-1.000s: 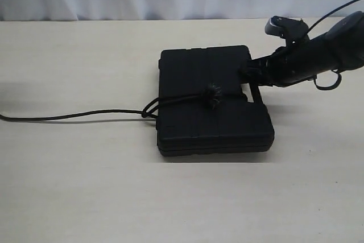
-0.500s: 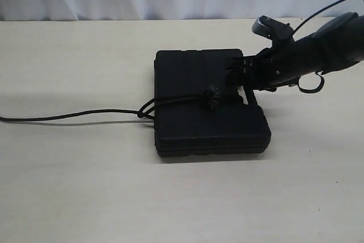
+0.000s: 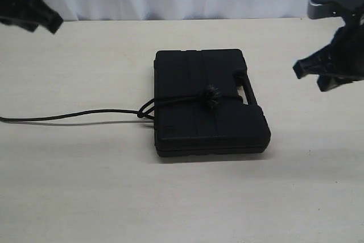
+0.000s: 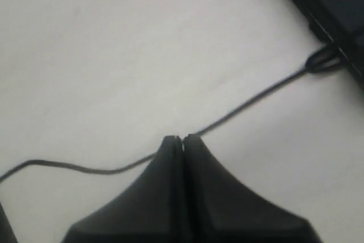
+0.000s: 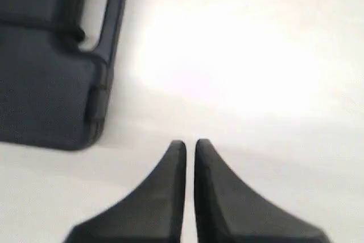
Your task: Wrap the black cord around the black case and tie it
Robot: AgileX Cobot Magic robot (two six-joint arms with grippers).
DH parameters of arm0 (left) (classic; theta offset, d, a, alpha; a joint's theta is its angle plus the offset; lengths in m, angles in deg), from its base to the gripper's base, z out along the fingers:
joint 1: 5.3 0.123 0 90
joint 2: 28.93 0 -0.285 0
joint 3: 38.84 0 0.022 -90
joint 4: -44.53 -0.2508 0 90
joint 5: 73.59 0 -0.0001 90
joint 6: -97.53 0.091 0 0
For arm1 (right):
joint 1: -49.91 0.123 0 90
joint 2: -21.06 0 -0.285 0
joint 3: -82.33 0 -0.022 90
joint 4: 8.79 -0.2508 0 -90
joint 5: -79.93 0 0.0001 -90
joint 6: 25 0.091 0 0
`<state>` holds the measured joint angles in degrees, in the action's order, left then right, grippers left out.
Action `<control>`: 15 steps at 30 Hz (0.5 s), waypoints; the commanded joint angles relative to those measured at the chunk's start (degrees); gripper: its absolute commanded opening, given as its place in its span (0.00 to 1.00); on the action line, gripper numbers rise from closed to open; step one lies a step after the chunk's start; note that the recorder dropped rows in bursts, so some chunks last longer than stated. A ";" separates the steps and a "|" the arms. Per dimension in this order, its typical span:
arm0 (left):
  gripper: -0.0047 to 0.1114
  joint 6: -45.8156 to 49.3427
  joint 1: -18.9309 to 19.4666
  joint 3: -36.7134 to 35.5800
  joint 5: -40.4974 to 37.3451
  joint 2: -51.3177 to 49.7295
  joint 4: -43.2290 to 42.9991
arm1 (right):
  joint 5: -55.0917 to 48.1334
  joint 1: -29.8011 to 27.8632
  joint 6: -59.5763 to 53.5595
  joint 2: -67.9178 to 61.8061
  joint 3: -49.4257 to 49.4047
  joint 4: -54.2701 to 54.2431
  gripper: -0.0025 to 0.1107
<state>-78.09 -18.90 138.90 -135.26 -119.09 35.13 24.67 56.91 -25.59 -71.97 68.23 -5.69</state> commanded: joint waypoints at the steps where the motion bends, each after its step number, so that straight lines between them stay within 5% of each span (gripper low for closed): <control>1: 0.04 -2.95 -4.36 -8.29 3.48 6.07 2.07 | -5.07 -0.23 1.50 9.93 -5.56 3.63 0.06; 7: 0.04 -0.35 -11.10 -29.71 33.37 24.75 15.17 | 9.94 -0.23 1.25 30.58 -18.63 3.59 0.06; 15: 0.04 0.27 -14.12 -54.92 82.07 38.35 12.42 | 38.99 -0.23 -0.23 52.69 -37.03 3.59 0.06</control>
<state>-78.04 -32.75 89.41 -69.98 -81.94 48.47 54.00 56.91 -25.00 -24.35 36.87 -2.55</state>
